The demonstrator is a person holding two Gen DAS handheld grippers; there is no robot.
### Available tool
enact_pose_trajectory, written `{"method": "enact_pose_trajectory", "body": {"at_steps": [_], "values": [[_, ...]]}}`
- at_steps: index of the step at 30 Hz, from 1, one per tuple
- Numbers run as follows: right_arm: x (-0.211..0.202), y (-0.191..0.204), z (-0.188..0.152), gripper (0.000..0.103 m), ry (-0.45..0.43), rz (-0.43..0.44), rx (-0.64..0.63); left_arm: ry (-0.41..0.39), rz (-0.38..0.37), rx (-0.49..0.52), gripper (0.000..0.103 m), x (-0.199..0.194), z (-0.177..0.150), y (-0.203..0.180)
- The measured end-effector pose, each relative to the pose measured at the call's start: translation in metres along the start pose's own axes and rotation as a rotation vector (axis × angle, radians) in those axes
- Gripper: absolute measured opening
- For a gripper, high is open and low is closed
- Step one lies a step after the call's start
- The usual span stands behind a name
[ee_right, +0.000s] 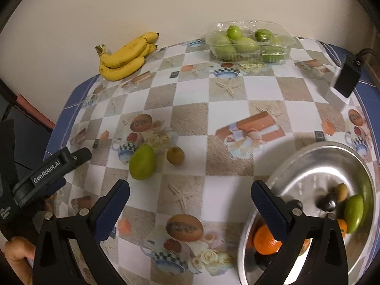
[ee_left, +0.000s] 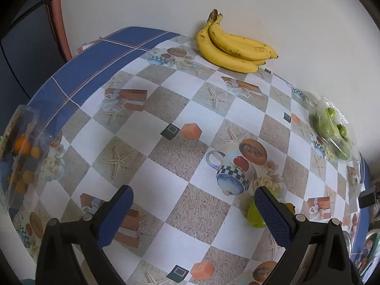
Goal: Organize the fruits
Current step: 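Grasp the green mango with the left tool while the right tool grasps the small brown fruit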
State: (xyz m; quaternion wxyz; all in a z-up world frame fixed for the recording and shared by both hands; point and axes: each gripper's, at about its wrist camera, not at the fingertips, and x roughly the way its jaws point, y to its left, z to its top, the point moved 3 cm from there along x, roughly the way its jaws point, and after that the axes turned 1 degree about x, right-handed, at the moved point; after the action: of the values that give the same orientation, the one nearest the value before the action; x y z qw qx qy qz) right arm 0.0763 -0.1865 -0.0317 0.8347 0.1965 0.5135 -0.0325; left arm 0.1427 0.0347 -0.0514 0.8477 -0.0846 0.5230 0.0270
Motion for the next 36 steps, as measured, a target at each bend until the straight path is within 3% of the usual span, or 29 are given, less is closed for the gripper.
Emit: {"method": "enact_pose_trajectory", "body": {"at_steps": [9,12,15,18,21,30,36], "values": [[0.021,0.009,0.008,0.101,0.013,-0.026,-0.044,0.085,-0.086,-0.036,0.101,0.025,-0.004,-0.012],[0.030,0.010,0.011,0.089,0.025,-0.031,-0.050,0.120,-0.116,-0.051,0.098,0.035,-0.008,-0.015],[0.042,0.010,0.013,0.084,0.042,-0.039,-0.055,0.142,-0.133,-0.050,0.092,0.043,-0.010,-0.021],[0.052,0.010,0.014,0.069,0.058,-0.039,-0.059,0.163,-0.170,-0.054,0.087,0.048,-0.012,-0.028],[0.061,0.009,0.016,0.067,0.067,-0.033,-0.054,0.179,-0.191,-0.052,0.079,0.051,-0.012,-0.033],[0.078,0.010,0.021,0.049,0.092,-0.003,-0.058,0.204,-0.259,-0.047,0.067,0.057,-0.010,-0.050],[0.085,0.016,0.023,0.037,0.102,0.004,-0.075,0.207,-0.296,-0.025,0.065,0.056,-0.010,-0.061]]}}
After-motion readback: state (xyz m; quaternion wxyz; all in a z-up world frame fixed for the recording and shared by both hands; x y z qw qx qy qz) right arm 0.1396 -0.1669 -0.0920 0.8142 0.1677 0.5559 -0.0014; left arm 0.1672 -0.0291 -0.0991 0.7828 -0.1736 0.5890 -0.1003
